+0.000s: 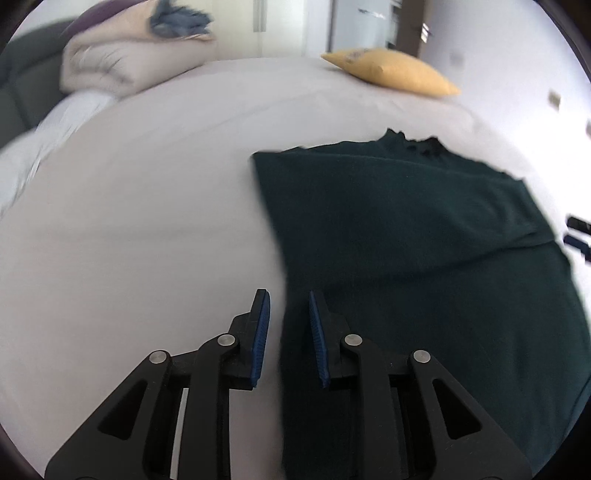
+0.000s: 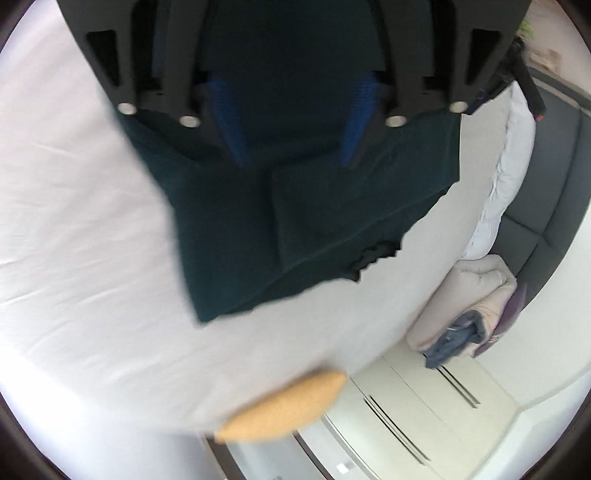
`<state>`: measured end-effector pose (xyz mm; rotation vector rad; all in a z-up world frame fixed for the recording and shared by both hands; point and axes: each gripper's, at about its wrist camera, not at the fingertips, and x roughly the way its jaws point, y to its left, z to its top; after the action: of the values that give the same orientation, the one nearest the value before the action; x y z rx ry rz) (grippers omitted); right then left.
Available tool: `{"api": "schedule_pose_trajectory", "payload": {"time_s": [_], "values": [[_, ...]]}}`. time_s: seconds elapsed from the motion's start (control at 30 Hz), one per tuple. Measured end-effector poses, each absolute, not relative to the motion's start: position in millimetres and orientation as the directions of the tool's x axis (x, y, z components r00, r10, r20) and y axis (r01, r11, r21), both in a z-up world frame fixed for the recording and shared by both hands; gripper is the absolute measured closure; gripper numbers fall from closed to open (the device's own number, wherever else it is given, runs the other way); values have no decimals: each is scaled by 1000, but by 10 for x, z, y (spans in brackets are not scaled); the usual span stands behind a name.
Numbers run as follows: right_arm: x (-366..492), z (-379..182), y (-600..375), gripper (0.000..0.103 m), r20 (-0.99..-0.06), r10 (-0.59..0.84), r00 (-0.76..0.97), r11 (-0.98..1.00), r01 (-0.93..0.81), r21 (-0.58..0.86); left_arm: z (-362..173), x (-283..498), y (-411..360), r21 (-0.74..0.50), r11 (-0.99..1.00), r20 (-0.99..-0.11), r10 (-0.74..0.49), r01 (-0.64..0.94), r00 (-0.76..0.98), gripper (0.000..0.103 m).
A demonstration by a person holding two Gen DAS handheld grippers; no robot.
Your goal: Fold small clothes
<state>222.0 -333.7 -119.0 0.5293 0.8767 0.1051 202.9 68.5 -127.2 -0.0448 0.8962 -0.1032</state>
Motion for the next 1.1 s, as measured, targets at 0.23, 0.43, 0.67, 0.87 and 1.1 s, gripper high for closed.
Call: {"api": "schedule_pose_trajectory", "payload": {"time_s": [0.23,0.43,0.67,0.87,1.1], "values": [[829,-924,-3514,27,-641,360,678,860,25,510,-1206,811,1038,-303,950,-753,-283,69,594,20],[109,-1151,-3631,27,-691,354,630,864,62,500,-1353,197,1116,-420,904,-781,-405,80,475,20],[-222,-1403,-3863,27,-720,333,609,841,154,518,-1471,-107,1110,-462,883,-795,-452,80,406,21],[-298,-1492,-3882,27,-722,358,592,834,144,532,-1550,71,995,-466,880,-810,-467,95,354,35],[-334,-1519,-3944,27,-698,394,598,806,141,575,-1594,104,972,-521,848,-794,-524,97,307,60]]}}
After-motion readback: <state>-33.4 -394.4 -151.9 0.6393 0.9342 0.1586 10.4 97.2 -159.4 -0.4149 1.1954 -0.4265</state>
